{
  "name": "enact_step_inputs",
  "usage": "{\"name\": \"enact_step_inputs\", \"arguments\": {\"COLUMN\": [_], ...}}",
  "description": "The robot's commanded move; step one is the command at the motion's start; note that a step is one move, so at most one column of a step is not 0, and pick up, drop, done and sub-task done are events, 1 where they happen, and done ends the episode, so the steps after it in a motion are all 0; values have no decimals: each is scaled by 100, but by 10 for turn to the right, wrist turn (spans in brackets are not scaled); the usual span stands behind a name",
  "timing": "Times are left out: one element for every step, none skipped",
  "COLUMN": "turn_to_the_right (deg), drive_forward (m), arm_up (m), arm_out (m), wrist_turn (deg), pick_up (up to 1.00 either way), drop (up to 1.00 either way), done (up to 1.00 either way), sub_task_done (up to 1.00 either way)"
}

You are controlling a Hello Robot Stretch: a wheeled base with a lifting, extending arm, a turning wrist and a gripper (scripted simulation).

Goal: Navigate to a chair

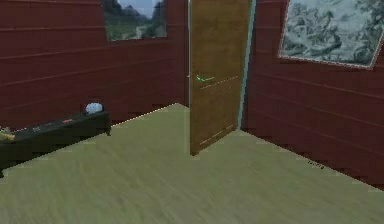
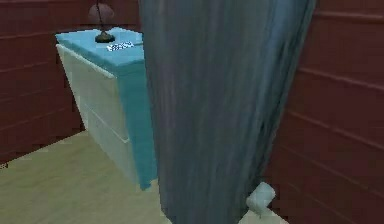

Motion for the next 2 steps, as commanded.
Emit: {"name": "enact_step_inputs", "arguments": {"turn_to_the_right": [-210,0], "drive_forward": [0,100], "arm_up": [0,0], "arm_out": [0,0], "wrist_turn": [0,0], "pick_up": [0,0], "drop": [0,0], "done": [0,0], "sub_task_done": [0,0]}}
